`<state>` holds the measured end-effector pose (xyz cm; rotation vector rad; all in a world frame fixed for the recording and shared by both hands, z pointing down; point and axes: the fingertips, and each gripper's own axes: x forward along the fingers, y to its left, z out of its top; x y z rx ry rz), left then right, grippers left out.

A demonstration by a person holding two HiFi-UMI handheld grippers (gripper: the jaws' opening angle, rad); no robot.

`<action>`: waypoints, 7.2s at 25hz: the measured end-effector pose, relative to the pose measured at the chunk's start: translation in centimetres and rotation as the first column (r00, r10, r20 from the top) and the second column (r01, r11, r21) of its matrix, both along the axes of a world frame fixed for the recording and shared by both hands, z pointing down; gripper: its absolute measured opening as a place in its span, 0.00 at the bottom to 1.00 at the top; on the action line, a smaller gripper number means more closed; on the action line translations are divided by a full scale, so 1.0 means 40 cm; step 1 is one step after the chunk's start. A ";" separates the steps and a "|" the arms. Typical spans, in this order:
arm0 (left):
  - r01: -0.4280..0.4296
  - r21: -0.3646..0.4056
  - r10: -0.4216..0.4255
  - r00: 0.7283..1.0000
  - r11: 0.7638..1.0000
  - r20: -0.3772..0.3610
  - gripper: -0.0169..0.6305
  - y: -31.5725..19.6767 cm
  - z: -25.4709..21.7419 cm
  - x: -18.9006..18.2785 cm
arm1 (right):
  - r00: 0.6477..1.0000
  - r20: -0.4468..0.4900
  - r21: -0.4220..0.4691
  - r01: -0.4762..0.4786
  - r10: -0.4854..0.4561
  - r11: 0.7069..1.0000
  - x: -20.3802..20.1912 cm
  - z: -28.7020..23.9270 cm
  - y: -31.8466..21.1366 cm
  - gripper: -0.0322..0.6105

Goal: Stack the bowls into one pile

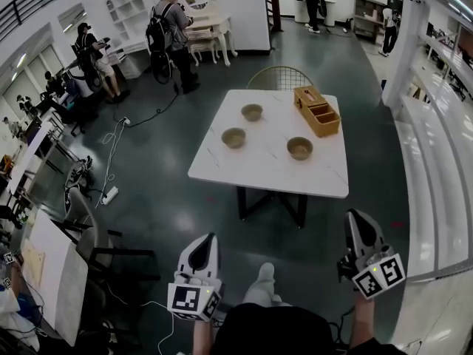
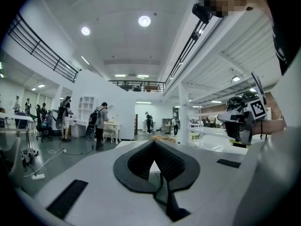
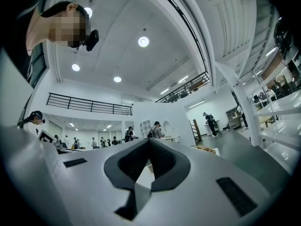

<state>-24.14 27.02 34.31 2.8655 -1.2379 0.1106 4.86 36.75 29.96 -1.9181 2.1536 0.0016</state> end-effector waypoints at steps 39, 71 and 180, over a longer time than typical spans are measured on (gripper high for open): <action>-0.254 -0.089 0.247 0.966 0.963 -0.083 0.05 -0.656 0.114 0.390 | 0.985 0.137 -0.064 -0.095 0.103 0.993 0.231 0.089 -0.595 0.07; -0.248 -0.349 0.252 0.967 0.904 -0.033 0.05 -0.862 0.319 0.723 | 0.982 0.188 -0.435 0.067 0.018 0.898 0.456 0.352 -0.985 0.07; 0.020 -0.562 -0.035 0.999 0.827 -0.016 0.05 -1.075 0.507 0.321 | 0.879 0.450 -0.623 0.434 -0.155 0.651 -0.025 0.551 -1.458 0.10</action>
